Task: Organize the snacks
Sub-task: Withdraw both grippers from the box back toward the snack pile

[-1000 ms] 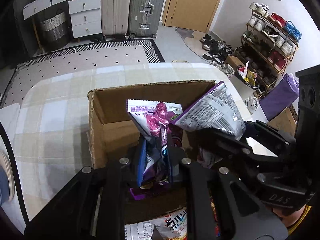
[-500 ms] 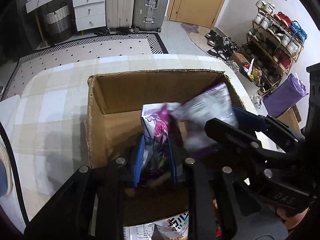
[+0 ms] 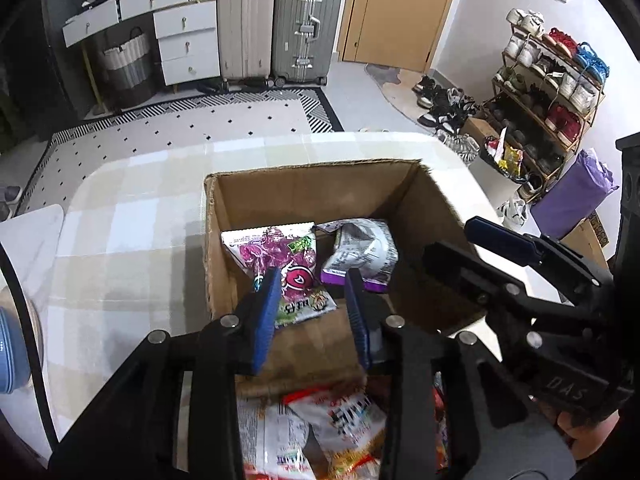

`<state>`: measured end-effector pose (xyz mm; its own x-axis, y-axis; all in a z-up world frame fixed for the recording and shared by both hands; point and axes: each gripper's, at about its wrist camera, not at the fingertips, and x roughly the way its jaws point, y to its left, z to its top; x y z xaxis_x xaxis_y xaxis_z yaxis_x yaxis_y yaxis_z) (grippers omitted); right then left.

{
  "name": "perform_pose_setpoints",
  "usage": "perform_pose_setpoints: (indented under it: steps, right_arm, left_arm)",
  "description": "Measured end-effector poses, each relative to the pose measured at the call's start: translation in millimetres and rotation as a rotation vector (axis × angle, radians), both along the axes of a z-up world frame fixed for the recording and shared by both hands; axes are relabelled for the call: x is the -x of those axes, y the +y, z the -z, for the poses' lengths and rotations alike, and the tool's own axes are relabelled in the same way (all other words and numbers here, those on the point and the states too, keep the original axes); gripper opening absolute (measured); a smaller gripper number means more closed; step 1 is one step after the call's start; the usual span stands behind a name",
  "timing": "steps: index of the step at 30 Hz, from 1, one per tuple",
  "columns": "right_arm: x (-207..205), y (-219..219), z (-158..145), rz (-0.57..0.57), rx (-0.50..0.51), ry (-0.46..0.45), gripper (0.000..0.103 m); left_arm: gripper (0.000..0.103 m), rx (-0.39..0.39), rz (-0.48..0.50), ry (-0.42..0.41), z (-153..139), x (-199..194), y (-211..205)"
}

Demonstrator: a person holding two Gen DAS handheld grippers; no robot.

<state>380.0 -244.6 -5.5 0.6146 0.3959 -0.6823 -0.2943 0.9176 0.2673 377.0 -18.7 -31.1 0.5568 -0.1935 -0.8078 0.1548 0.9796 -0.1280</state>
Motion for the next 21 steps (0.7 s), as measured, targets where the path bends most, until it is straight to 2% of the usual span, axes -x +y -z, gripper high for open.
perform_pose_setpoints:
  steps: [5,7,8,9,11,13,17,18,21]
  right_arm:
    - [30,-5,-27,-0.001,-0.019,-0.039,0.058]
    - [47,-7,-39,-0.001,-0.033,-0.061,0.059]
    - [54,-9,-43,-0.002,-0.04,-0.069,0.059]
    - [65,-10,-50,-0.005,-0.049,-0.081,0.059]
    - [89,-12,-62,-0.01,-0.063,-0.106,0.06]
    - [111,-13,-72,-0.015,-0.073,-0.134,0.063]
    - [154,-15,-91,-0.019,-0.081,-0.192,0.076]
    - [165,-17,-96,-0.017,-0.082,-0.209,0.082]
    - [197,-22,-106,-0.015,-0.095,-0.246,0.085]
  left_arm:
    - [0.038,0.029,0.002,-0.028,-26,41,3]
    - [0.044,0.03,0.005,-0.05,-40,63,2]
    - [0.053,0.033,0.005,-0.06,-45,70,4]
    - [0.057,0.036,0.005,-0.076,-52,83,4]
    - [0.059,0.037,0.004,-0.109,-67,107,4]
    - [0.063,0.038,0.002,-0.128,-78,130,3]
    - [0.076,0.068,-0.002,-0.175,-103,176,7]
    - [0.078,0.068,-0.005,-0.187,-108,184,8]
    - [0.079,0.068,-0.008,-0.231,-124,216,11]
